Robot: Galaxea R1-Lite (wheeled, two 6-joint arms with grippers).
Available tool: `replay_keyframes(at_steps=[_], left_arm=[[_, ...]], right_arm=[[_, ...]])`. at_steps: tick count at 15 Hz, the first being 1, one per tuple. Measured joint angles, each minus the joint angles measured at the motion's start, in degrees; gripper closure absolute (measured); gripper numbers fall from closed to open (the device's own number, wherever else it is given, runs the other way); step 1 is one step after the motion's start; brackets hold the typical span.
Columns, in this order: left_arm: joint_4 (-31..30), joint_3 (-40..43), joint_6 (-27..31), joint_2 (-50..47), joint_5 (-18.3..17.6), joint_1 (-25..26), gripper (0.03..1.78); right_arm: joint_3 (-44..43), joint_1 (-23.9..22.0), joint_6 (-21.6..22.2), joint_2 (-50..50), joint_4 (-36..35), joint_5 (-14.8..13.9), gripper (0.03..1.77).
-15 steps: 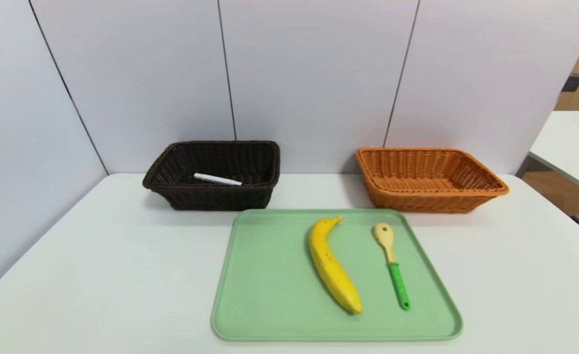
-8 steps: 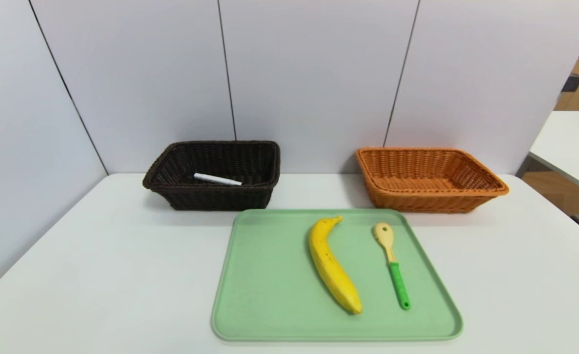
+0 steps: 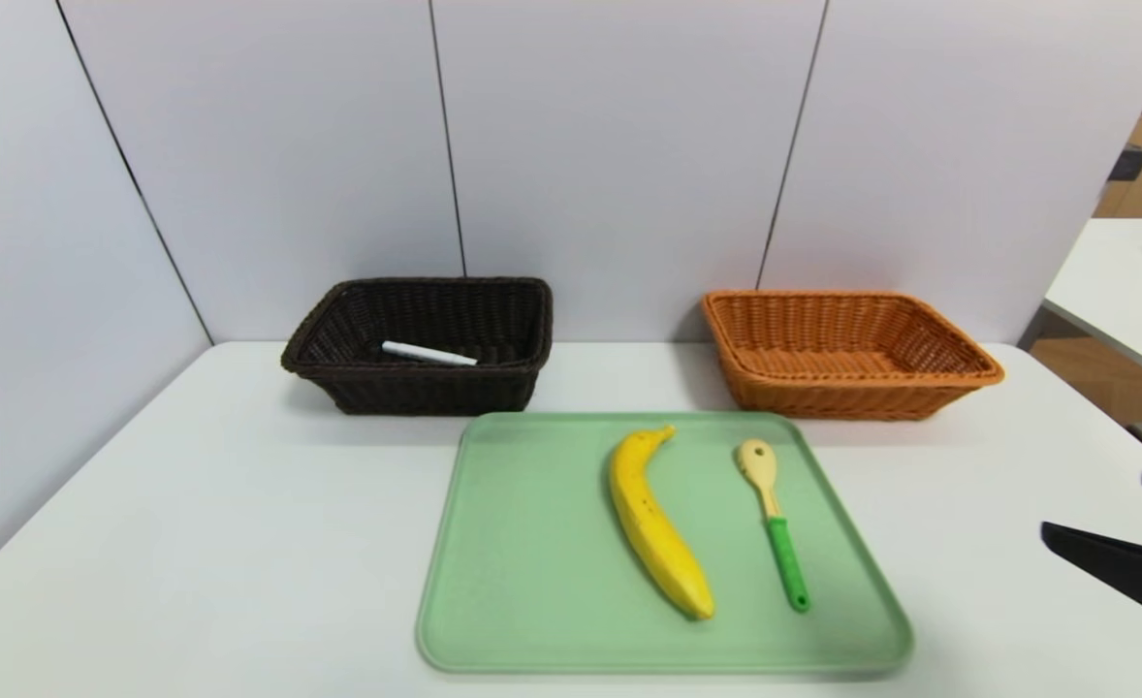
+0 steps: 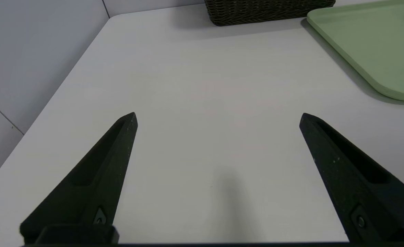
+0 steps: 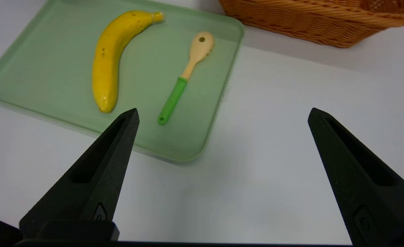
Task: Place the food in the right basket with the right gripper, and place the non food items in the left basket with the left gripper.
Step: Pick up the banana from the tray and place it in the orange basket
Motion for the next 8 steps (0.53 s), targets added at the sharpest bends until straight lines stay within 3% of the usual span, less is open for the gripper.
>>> replay_keyframes(at_steps=[8], left_arm=[[0.00, 0.00, -0.01, 0.00, 0.00, 0.00, 0.12]], right_arm=[[-22.03, 14.08, 2.41, 28.68, 9.90, 1.32, 0.10]])
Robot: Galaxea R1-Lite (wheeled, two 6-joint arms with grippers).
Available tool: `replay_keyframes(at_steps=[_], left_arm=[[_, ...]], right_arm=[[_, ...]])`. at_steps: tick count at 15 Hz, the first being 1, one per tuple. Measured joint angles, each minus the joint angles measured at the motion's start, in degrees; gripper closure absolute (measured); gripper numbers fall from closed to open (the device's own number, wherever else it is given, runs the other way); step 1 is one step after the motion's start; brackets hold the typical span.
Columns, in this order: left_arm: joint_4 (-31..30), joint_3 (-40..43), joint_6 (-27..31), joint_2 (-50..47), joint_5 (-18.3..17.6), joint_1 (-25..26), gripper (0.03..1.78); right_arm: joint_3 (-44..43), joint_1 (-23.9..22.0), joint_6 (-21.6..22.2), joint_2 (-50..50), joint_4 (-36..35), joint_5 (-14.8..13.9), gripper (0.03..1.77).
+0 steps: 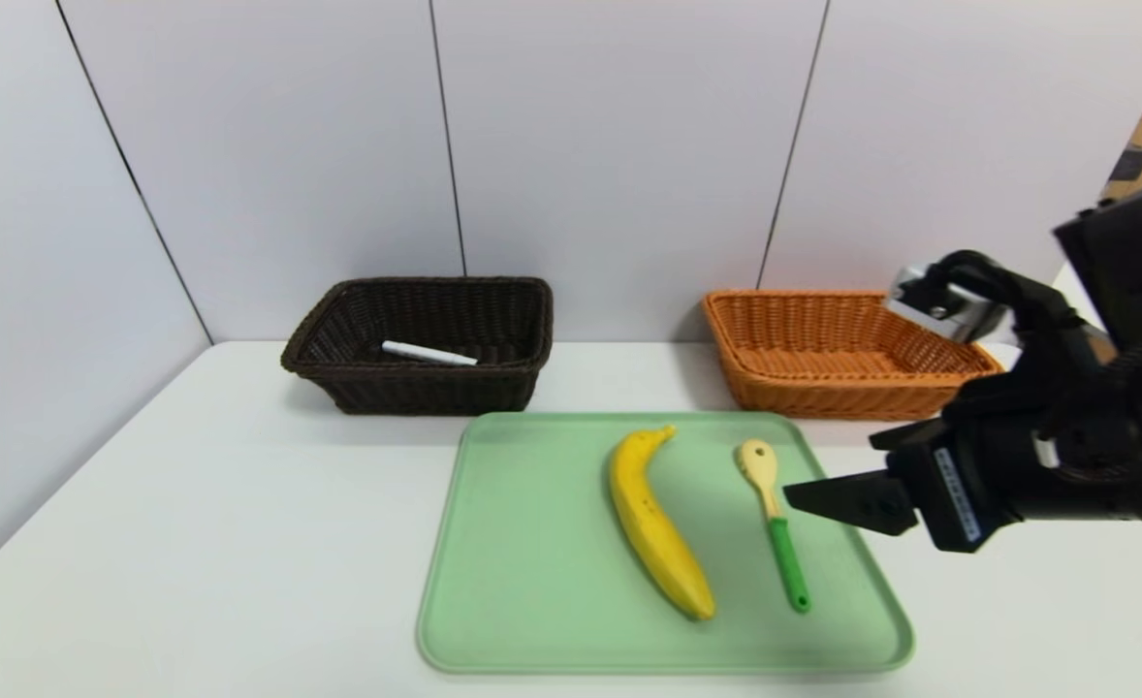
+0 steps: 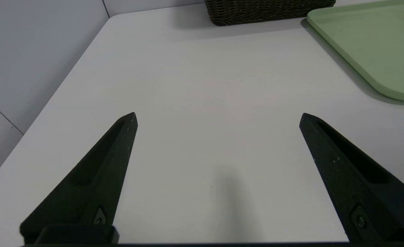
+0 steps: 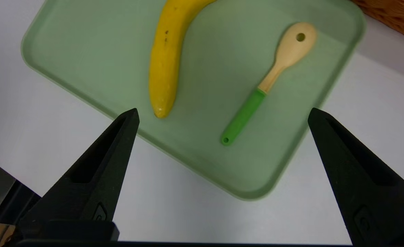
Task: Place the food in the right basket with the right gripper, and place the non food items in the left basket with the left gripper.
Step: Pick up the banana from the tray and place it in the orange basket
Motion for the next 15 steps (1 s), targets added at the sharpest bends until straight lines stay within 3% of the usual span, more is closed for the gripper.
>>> replay_keyframes(at_steps=[5, 8, 13, 15], left_arm=[[0.00, 0.00, -0.05, 0.00, 0.05, 0.00, 0.12], [0.00, 0.00, 0.00, 0.02, 0.00, 0.00, 0.12], [0.00, 0.00, -0.02, 0.00, 0.00, 0.00, 0.12], [0.00, 0.00, -0.07, 0.00, 0.00, 0.00, 0.12]], right_arm=[[-8.66, 5.99, 2.54, 14.40, 0.96, -0.28, 0.10], [-11.87, 8.74, 8.14, 20.37, 1.00, -0.85, 0.10], [-17.81, 10.95, 17.13, 28.70, 0.83, -8.81, 0.10], [-19.65, 11.13, 19.71, 31.57, 0.74, -10.54, 0.10]])
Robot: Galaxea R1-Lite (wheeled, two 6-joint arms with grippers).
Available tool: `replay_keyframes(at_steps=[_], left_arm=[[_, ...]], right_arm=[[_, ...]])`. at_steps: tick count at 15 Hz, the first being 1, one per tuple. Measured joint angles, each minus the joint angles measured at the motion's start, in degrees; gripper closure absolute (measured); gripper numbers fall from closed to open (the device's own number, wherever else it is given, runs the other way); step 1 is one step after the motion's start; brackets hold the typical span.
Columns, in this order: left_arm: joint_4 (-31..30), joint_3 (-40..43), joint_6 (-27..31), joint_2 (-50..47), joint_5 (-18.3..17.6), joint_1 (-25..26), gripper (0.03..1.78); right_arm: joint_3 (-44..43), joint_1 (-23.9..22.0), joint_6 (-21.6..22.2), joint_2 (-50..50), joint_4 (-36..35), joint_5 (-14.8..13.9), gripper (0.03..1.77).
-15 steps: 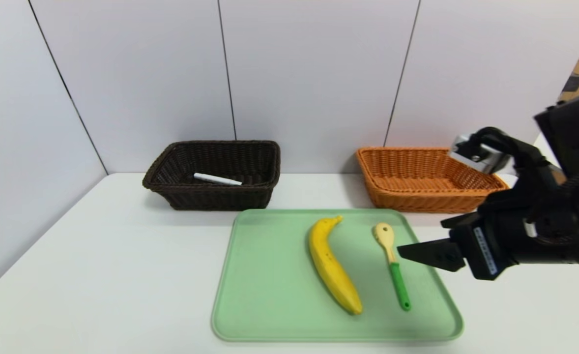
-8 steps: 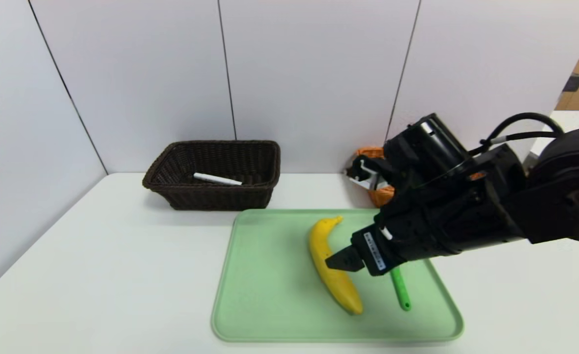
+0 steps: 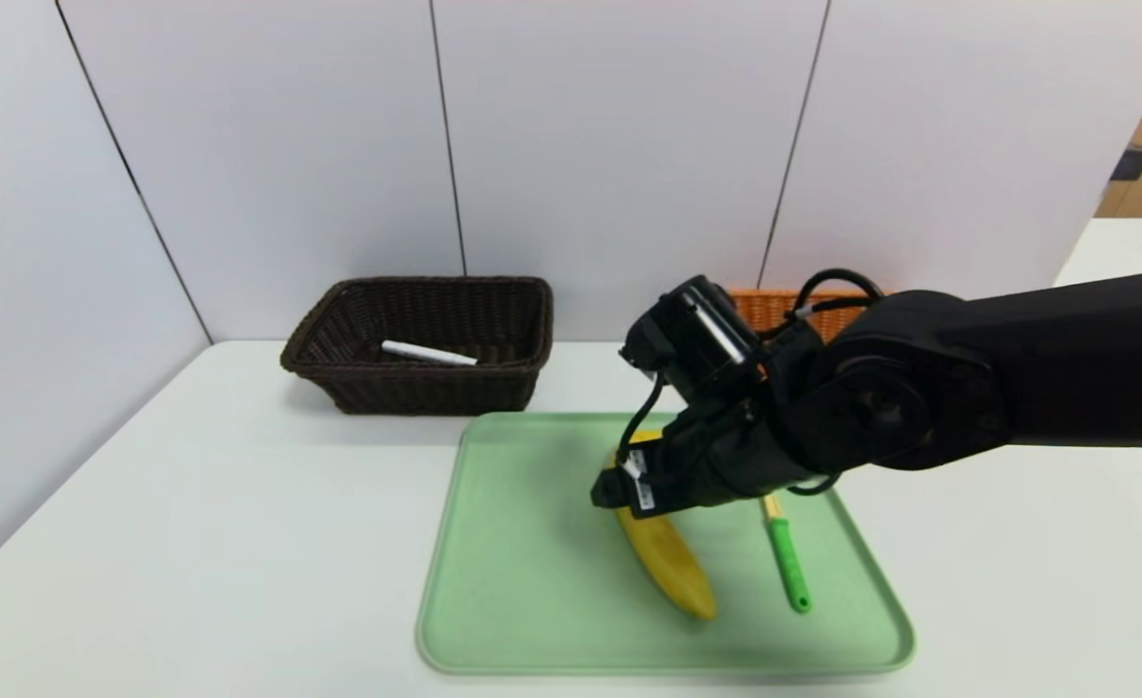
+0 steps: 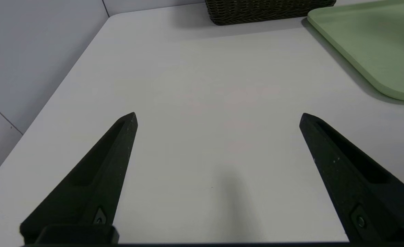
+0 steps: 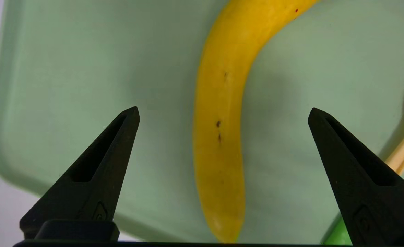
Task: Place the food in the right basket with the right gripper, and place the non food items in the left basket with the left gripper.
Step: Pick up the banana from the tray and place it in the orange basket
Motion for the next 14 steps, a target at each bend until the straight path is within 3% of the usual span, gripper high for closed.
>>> replay_keyframes(at_steps=[4, 7, 14], left_arm=[[0.00, 0.00, 0.05, 0.02, 0.02, 0.00, 0.12], [0.00, 0.00, 0.07, 0.02, 0.00, 0.00, 0.12], [0.02, 0.00, 0.05, 0.00, 0.02, 0.00, 0.12]], right_arm=[[-2.65, 1.33, 4.89, 4.43, -0.06, -3.61, 0.10], [-3.04, 2.51, 6.25, 6.50, -0.06, -5.60, 0.10], [-3.06, 2.82, 6.36, 7.77, 0.00, -5.84, 0.10]])
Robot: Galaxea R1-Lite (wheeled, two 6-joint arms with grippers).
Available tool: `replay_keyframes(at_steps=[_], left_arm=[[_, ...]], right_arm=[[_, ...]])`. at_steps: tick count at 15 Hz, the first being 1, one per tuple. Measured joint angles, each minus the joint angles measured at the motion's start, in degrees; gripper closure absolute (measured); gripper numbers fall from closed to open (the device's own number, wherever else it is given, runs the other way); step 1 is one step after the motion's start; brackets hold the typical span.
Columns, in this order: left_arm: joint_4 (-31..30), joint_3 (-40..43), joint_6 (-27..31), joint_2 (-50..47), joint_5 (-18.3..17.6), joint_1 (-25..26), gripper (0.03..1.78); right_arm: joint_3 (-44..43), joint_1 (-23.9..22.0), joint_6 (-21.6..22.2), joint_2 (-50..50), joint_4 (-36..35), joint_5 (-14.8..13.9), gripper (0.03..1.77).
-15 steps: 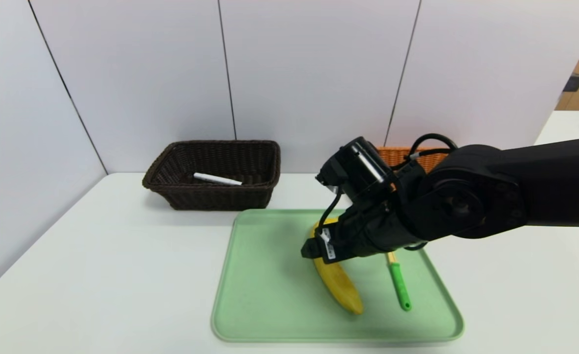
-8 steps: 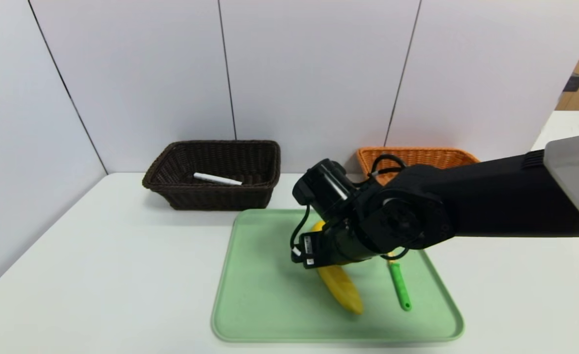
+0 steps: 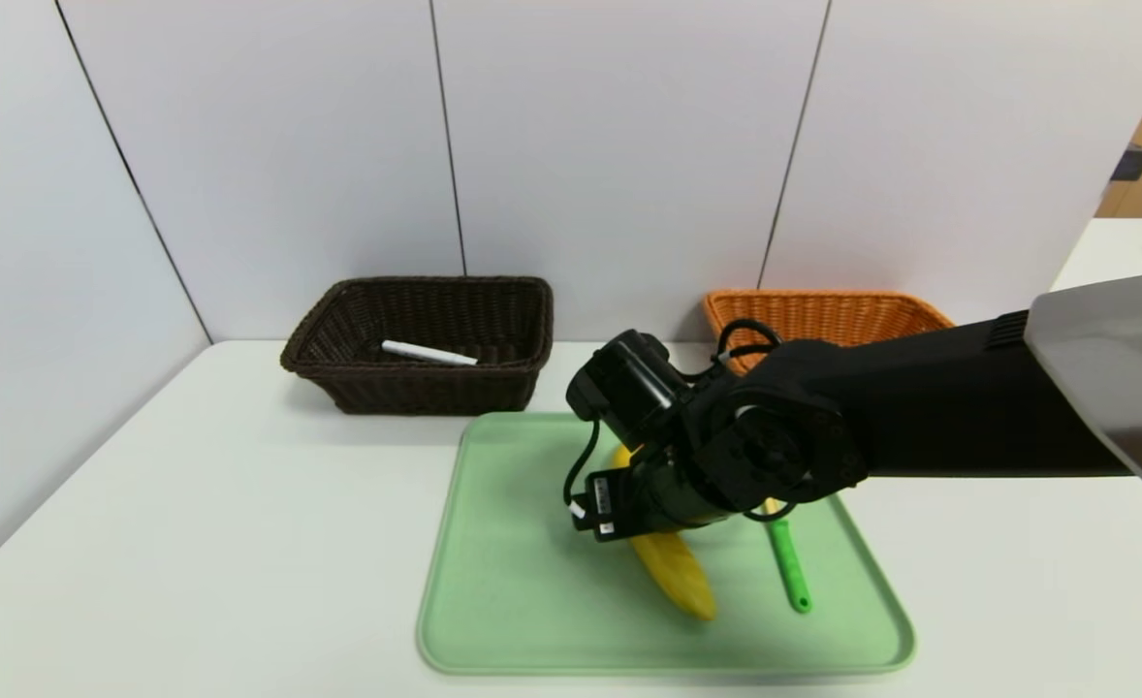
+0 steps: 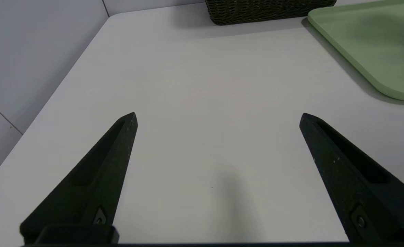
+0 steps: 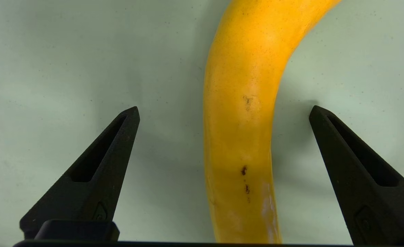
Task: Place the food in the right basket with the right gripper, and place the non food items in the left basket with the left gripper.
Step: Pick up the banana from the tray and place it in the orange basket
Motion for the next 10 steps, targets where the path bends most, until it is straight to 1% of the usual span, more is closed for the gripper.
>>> replay_keyframes(at_steps=[3, 4, 7, 10], left_arm=[[-0.02, 0.00, 0.00, 0.02, -0.02, 0.00, 0.12], [-0.02, 0.00, 0.04, 0.02, 0.00, 0.00, 0.12], [-0.02, 0.00, -0.02, 0.02, -0.02, 0.00, 0.12], [-0.02, 0.00, -0.02, 0.02, 0.00, 0.00, 0.12]], right_arm=[[0.09, -0.02, 0.04, 0.00, -0.06, 0.00, 0.10], [0.09, -0.05, 0.01, 0.00, 0.06, 0.00, 0.22], [0.09, -0.02, -0.02, -0.30, 0.16, -0.06, 0.70], [0.13, -0.02, -0.10, -0.49, 0.20, -1.19, 1.02]])
